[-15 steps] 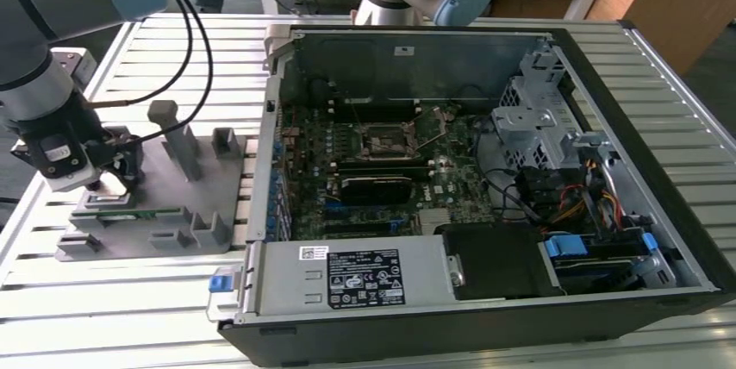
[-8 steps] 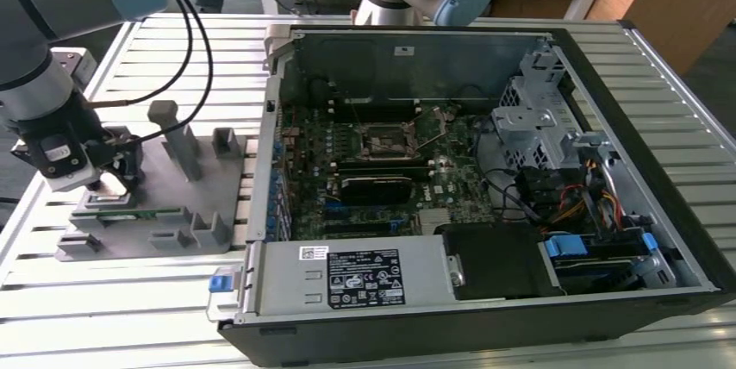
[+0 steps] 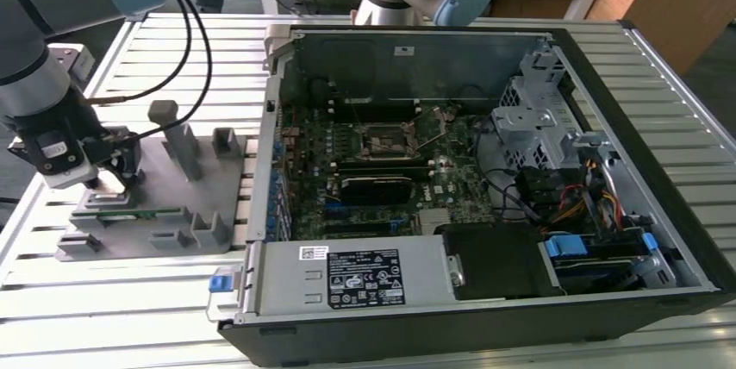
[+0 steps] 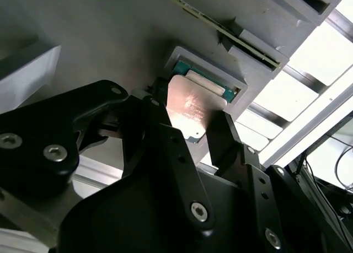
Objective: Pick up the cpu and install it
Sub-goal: 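Pick up the cpu and move it towards the insertion slot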
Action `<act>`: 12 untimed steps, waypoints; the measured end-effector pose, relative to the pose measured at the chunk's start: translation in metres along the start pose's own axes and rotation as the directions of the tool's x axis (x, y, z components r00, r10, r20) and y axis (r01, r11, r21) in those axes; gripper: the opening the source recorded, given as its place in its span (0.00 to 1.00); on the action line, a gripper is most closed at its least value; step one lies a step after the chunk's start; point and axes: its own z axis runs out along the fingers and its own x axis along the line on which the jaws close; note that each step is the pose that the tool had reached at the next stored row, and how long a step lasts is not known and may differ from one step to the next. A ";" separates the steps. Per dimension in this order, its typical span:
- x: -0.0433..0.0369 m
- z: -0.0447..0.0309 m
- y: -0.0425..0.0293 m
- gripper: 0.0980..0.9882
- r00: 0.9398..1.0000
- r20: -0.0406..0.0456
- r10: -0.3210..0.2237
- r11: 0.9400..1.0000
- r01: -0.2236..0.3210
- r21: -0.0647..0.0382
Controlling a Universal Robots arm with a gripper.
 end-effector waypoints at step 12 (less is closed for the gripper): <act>0.0005 -0.0170 0.0011 0.48 1.000 0.000 0.000 1.000 0.000 0.000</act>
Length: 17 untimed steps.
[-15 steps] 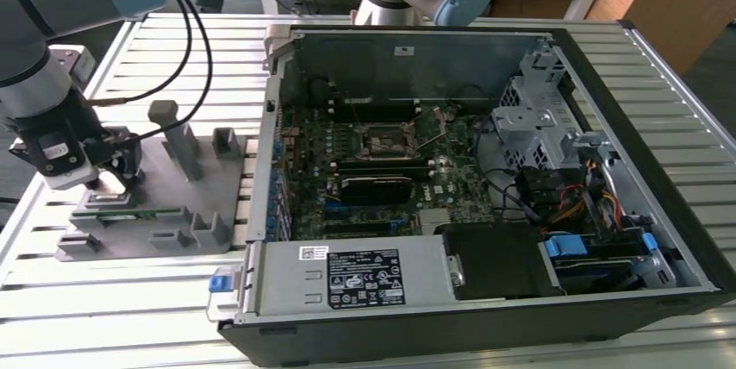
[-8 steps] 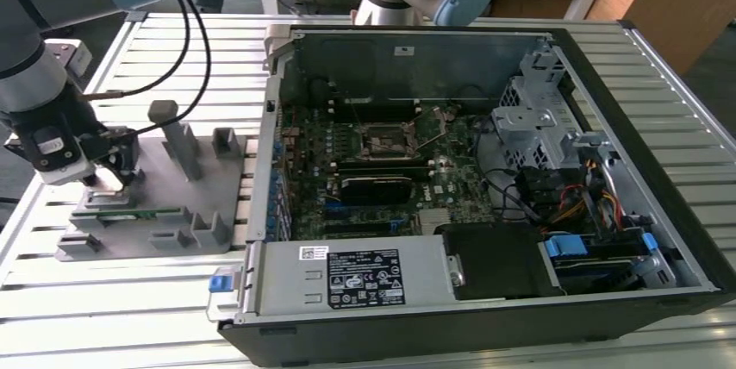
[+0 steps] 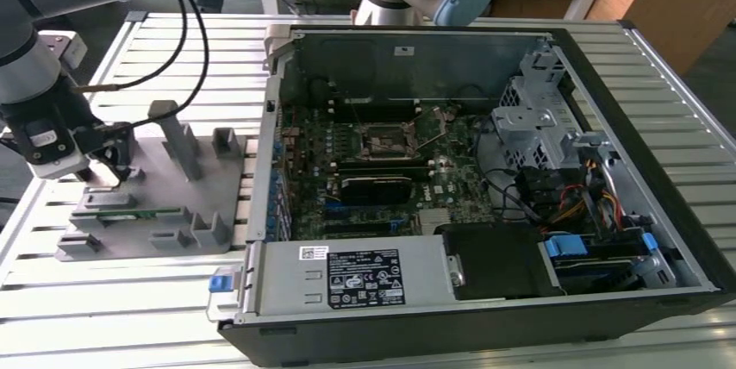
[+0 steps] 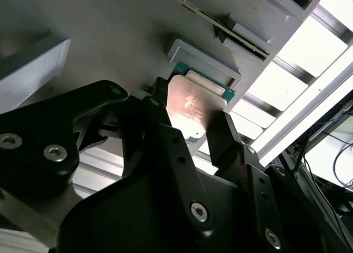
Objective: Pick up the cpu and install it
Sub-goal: 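Pick up the cpu and move it towards the insertion slot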
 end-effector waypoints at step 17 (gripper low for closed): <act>0.0007 -0.0206 0.0013 0.48 1.000 0.000 0.000 1.000 0.000 0.000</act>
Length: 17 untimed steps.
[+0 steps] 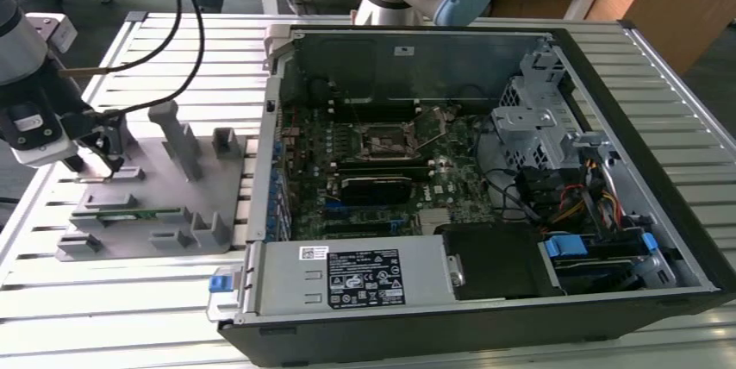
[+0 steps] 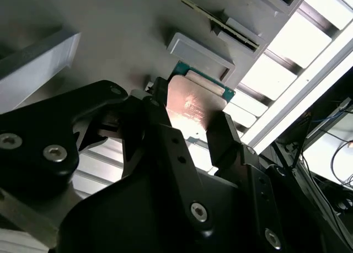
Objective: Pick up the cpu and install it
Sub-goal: 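Pick up the cpu and move it towards the insertion slot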
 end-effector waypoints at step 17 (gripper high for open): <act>0.0005 -0.0148 0.0009 0.48 1.000 0.000 0.000 1.000 0.000 -0.008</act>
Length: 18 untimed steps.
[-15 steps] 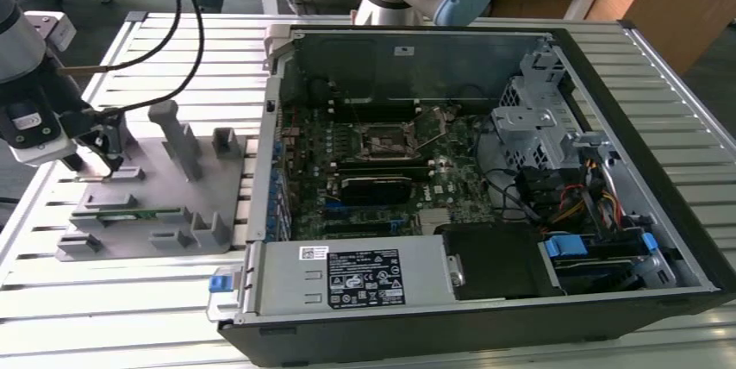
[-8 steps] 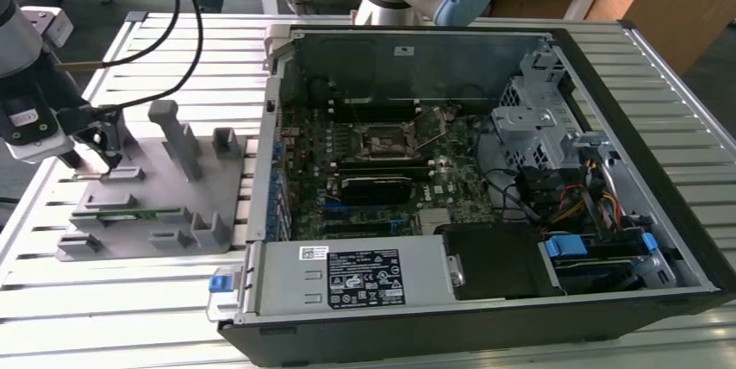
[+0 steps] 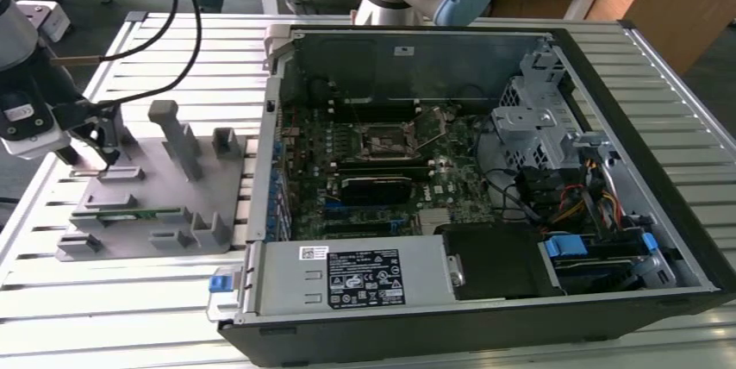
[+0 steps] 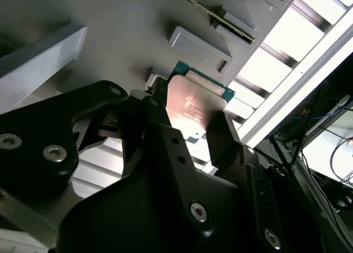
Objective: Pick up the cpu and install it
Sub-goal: 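Pick up the cpu and move it towards the insertion slot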
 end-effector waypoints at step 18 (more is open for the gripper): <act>0.0009 -0.0281 0.0020 0.48 1.000 0.001 0.000 1.000 0.000 0.000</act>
